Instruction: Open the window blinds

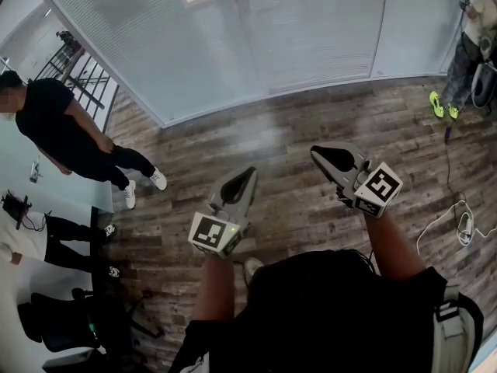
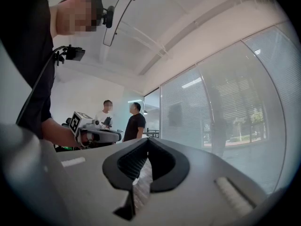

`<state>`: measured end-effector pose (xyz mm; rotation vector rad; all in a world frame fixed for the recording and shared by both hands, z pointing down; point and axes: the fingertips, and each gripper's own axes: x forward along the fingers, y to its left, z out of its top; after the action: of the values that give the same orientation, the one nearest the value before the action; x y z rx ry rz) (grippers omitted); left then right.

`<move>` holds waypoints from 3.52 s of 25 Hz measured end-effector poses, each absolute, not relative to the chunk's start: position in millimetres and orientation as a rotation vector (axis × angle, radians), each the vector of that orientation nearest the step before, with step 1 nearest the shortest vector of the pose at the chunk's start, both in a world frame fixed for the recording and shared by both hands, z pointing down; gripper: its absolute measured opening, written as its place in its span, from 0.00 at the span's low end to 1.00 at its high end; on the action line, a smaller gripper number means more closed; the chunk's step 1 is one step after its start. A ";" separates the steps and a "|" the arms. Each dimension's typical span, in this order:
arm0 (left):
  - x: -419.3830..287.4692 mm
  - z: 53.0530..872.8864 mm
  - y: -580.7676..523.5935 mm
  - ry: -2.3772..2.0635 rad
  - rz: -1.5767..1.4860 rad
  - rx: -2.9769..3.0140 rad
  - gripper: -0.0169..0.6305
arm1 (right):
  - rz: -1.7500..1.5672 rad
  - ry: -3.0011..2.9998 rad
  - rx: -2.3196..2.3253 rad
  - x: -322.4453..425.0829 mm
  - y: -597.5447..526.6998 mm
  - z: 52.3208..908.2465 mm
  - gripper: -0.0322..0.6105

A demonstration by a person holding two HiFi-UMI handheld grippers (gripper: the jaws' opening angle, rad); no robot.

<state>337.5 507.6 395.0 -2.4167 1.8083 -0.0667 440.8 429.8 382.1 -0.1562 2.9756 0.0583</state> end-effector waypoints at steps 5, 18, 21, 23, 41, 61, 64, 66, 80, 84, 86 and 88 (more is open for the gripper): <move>343.6 390.6 506.7 1.792 -0.042 -2.431 0.03 | 0.058 2.987 -0.136 439.4 432.1 383.7 0.06; 336.1 396.9 507.3 1.803 -0.063 -2.398 0.03 | 0.077 3.001 -0.110 437.2 432.7 385.8 0.06; 337.1 398.1 506.3 1.793 -0.071 -2.398 0.03 | 0.033 2.995 -0.120 436.7 432.7 381.3 0.06; 338.5 395.6 506.5 1.815 -0.066 -2.412 0.03 | 0.011 2.980 -0.122 435.9 433.4 377.7 0.06; 354.4 405.9 508.3 1.816 -0.091 -2.442 0.03 | 0.021 3.008 -0.085 450.1 432.1 402.7 0.06; 303.8 406.9 461.9 1.809 -0.092 -2.495 0.03 | -0.004 3.043 -0.105 396.5 399.3 403.0 0.06; 281.5 408.2 443.6 1.796 -0.061 -2.476 0.03 | -0.005 3.036 -0.132 377.2 379.5 399.2 0.06; 265.1 408.7 431.3 1.780 -0.044 -2.456 0.03 | 0.013 3.043 -0.104 363.1 373.0 398.4 0.06; 179.6 396.9 351.0 1.721 -0.065 -2.529 0.03 | 0.045 3.040 -0.165 273.6 297.9 391.8 0.06; 158.0 402.4 333.0 1.687 -0.062 -2.538 0.03 | 0.046 3.041 -0.190 252.7 281.4 394.0 0.06; 144.5 409.6 325.2 1.681 -0.056 -2.539 0.03 | 0.047 3.043 -0.205 242.3 274.6 395.8 0.06; 132.2 413.3 317.5 1.677 -0.052 -2.541 0.03 | 0.048 3.047 -0.222 232.9 268.0 397.0 0.06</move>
<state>132.2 317.5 413.3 -2.5406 1.6767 -0.0518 232.9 268.0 397.0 -0.2218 3.0471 0.0481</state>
